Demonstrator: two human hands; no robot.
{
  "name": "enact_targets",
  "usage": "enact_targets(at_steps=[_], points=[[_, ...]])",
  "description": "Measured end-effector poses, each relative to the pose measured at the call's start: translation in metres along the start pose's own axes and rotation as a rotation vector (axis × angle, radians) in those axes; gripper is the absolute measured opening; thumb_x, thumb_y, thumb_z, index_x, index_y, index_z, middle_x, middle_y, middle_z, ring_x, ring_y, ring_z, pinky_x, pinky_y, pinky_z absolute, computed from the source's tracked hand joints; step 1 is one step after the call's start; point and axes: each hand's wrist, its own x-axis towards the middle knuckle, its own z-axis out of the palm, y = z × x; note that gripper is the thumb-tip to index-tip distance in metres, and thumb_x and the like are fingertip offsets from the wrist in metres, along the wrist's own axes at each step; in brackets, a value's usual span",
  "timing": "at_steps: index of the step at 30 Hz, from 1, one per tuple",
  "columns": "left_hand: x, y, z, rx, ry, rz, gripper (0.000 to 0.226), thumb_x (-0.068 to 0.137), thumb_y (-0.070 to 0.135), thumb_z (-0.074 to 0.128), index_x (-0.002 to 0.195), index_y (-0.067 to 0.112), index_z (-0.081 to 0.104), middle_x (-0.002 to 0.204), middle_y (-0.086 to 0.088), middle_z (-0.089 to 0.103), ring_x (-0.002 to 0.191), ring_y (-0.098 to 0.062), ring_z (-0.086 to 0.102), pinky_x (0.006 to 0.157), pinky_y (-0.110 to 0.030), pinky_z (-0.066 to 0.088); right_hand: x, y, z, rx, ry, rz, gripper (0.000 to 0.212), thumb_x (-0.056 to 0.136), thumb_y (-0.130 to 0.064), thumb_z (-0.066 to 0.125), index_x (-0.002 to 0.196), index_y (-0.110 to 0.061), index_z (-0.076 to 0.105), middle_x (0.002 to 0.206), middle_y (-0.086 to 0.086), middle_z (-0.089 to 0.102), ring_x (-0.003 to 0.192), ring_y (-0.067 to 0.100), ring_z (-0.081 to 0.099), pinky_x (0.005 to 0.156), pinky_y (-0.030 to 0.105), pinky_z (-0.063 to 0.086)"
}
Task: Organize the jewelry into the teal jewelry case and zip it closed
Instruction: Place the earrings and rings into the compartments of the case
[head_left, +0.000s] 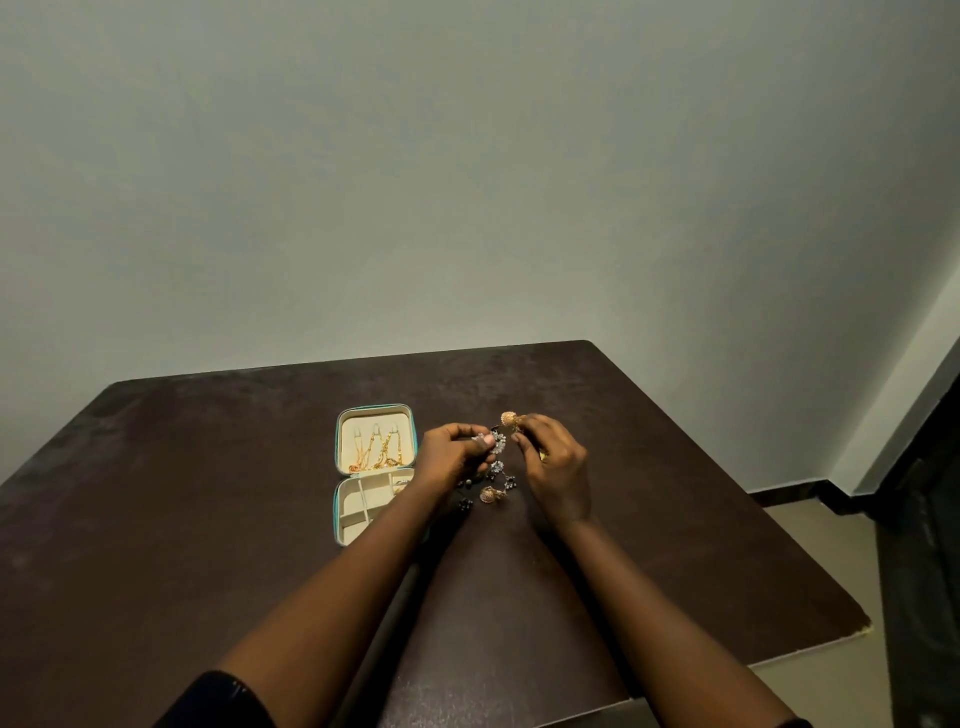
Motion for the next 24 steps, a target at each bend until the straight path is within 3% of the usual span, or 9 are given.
enact_targets(at_steps=[3,8,12,14,16,20,24], points=[[0.009,-0.008,0.000,0.351,0.093,0.069,0.007,0.078,0.005,0.072,0.080,0.010,0.067,0.075,-0.007,0.069,0.066,-0.017,0.066,0.067,-0.030,0.055,0.002,-0.003,-0.007,0.027,-0.006,0.077,0.014,0.072,0.005,0.071,0.085,0.001,0.072,0.086,0.013,0.071,0.088,0.012,0.057,0.079,-0.002,0.037],[0.020,-0.010,0.001,0.827,0.146,0.138,0.013,0.076,0.015,0.074,0.070,0.023,0.066,0.083,-0.002,0.072,0.081,-0.017,0.067,0.079,-0.030,0.055,0.001,0.005,-0.010,0.111,-0.088,0.237,0.010,0.070,0.005,0.073,0.078,0.000,0.074,0.082,0.012,0.070,0.076,0.008,0.060,0.070,0.000,0.043],[0.023,-0.011,0.001,0.952,0.117,0.131,0.013,0.075,0.013,0.070,0.072,0.025,0.067,0.089,-0.004,0.072,0.088,-0.019,0.067,0.082,-0.032,0.055,0.002,0.007,-0.015,0.171,-0.152,0.475,0.007,0.075,-0.007,0.074,0.082,-0.006,0.076,0.083,0.006,0.072,0.074,0.013,0.065,0.073,0.022,0.051],[0.023,-0.010,0.001,0.998,0.087,0.127,0.011,0.076,0.015,0.071,0.080,0.025,0.071,0.094,-0.003,0.072,0.091,-0.019,0.066,0.083,-0.033,0.054,0.004,0.009,-0.016,0.192,-0.201,0.591,0.003,0.075,-0.011,0.074,0.075,-0.015,0.075,0.075,0.001,0.070,0.070,0.012,0.063,0.072,0.028,0.050],[0.023,-0.009,0.001,1.047,0.063,0.131,0.013,0.078,0.018,0.070,0.089,0.025,0.072,0.099,-0.003,0.071,0.094,-0.020,0.065,0.085,-0.035,0.054,0.006,0.009,-0.016,0.244,-0.235,0.716,0.019,0.076,-0.011,0.072,0.062,-0.023,0.070,0.064,-0.001,0.067,0.062,0.011,0.059,0.068,0.032,0.050],[0.024,-0.005,-0.001,1.154,0.052,0.200,0.020,0.084,0.025,0.065,0.103,0.026,0.071,0.106,-0.003,0.070,0.099,-0.021,0.064,0.085,-0.036,0.053,0.009,0.008,-0.017,0.404,-0.250,0.916,0.022,0.075,-0.005,0.071,0.059,-0.020,0.070,0.065,0.006,0.069,0.063,0.018,0.060,0.066,0.033,0.047],[0.024,0.000,0.000,1.256,-0.145,0.229,0.022,0.085,0.031,0.064,0.105,0.025,0.071,0.108,-0.003,0.070,0.101,-0.020,0.063,0.089,-0.036,0.052,0.013,0.007,-0.020,0.576,-0.254,1.076,0.017,0.073,0.000,0.069,0.062,-0.012,0.070,0.071,0.011,0.071,0.070,0.024,0.064,0.064,0.028,0.047]])
